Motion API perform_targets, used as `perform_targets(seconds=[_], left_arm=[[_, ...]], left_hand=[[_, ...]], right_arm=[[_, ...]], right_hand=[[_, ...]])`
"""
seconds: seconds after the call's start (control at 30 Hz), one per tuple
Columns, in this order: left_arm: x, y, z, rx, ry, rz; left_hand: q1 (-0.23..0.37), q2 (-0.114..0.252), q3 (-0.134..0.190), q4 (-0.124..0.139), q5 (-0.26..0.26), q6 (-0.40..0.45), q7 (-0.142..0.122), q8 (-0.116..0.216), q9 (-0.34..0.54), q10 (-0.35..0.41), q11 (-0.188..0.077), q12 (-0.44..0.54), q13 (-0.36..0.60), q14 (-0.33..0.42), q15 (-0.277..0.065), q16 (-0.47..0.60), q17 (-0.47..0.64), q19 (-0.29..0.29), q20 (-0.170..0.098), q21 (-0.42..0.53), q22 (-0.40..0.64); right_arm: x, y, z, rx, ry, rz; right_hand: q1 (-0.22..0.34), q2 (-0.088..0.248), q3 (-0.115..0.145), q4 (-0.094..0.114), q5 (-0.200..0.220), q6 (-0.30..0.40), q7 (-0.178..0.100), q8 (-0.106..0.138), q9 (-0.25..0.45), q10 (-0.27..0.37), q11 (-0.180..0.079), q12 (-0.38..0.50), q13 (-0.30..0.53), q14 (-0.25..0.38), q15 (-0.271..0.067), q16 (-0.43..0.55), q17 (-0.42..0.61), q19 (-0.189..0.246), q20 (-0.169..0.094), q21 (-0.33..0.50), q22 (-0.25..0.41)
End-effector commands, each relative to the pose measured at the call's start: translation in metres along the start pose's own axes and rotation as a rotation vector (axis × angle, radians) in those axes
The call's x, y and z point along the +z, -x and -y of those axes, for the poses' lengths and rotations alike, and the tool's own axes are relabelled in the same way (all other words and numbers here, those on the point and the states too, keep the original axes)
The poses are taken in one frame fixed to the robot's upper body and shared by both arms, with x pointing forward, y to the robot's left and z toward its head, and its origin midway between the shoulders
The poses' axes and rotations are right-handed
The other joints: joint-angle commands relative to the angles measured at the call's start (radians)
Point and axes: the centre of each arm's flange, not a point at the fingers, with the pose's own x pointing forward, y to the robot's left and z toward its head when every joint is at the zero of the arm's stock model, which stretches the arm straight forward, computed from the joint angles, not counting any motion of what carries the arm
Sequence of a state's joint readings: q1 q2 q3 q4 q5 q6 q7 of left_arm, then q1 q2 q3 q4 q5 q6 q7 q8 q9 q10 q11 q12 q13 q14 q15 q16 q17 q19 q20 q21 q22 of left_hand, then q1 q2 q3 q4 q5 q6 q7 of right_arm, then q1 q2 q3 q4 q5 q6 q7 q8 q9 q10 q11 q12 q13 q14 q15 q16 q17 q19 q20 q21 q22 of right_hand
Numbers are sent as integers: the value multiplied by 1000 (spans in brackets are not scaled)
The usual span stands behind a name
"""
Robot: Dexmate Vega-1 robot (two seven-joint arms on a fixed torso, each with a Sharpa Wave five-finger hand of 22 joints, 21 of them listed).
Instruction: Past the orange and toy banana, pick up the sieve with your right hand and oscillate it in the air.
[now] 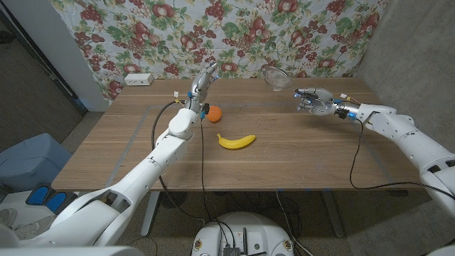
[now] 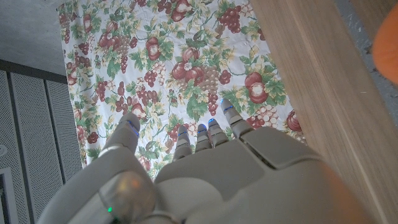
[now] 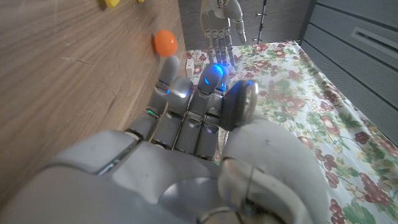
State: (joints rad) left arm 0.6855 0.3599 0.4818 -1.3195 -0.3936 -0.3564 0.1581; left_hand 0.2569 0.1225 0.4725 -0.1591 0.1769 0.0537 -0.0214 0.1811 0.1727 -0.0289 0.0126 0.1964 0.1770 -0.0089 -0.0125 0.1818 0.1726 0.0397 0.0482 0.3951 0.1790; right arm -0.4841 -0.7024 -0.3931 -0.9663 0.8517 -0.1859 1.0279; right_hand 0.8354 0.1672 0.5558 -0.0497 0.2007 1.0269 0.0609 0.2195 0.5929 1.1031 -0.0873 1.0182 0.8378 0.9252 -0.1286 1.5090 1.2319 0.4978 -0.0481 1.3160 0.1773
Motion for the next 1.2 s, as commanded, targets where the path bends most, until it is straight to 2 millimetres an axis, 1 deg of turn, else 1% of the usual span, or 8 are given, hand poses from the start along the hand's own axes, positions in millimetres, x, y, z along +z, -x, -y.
perform_targets(seconds=[0.03, 0.23, 0.7, 1.0, 1.2], left_arm=[[0, -1, 1, -3, 0, 0], [0, 0, 1, -4, 0, -2], [1, 3, -1, 0, 1, 2], [1, 4, -1, 0, 2, 1], [1, 6, -3, 3, 2, -1]], left_hand=[[-8, -3, 7, -2, -2, 5, 7, 0, 1, -6, -1, -3, 2, -7, -2, 2, 1, 7, 7, -2, 5], [-8, -3, 8, -2, -2, 7, 7, 0, 1, -6, 0, -3, 2, -7, -2, 2, 1, 8, 7, -3, 5], [-9, -3, 10, -2, -2, 7, 9, 0, 1, -6, -2, -3, 2, -6, -2, 2, 1, 9, 7, -5, 5], [-10, -3, 12, -2, -2, 9, 9, 1, 1, -6, -3, -3, 2, -6, -2, 2, 1, 9, 6, -7, 5], [-10, -3, 13, -3, -2, 11, 10, 1, 1, -5, -1, -3, 2, -6, -2, 2, 1, 10, 6, -8, 5]], right_arm=[[4, -1, -5, -123, 89, -285], [4, -4, -6, -153, 106, -377], [3, -4, -7, -159, 109, -393], [5, -2, -11, -167, 118, -351], [4, -2, -11, -127, 96, -247]], right_hand=[[2, 3, 4, 0, 7, 17, 12, 4, 2, -29, -28, 3, -5, 0, -84, -1, 2, 4, -79, -2, 2], [5, 4, 6, -3, 6, 16, 17, 4, 2, -28, -24, 6, -2, 2, -84, -1, 1, 6, -77, -2, 2], [8, 5, 8, -5, 4, 16, 20, 5, 2, -26, -22, 8, -7, 3, -83, -1, 1, 7, -74, -2, 2], [9, 5, 8, -6, 3, 18, 21, 6, 2, -26, -23, 11, -6, 5, -83, -1, 1, 6, -73, -2, 3], [9, 4, 7, -6, 3, 18, 18, 6, 2, -26, -23, 11, -7, 4, -83, -1, 1, 7, -71, -1, 3]])
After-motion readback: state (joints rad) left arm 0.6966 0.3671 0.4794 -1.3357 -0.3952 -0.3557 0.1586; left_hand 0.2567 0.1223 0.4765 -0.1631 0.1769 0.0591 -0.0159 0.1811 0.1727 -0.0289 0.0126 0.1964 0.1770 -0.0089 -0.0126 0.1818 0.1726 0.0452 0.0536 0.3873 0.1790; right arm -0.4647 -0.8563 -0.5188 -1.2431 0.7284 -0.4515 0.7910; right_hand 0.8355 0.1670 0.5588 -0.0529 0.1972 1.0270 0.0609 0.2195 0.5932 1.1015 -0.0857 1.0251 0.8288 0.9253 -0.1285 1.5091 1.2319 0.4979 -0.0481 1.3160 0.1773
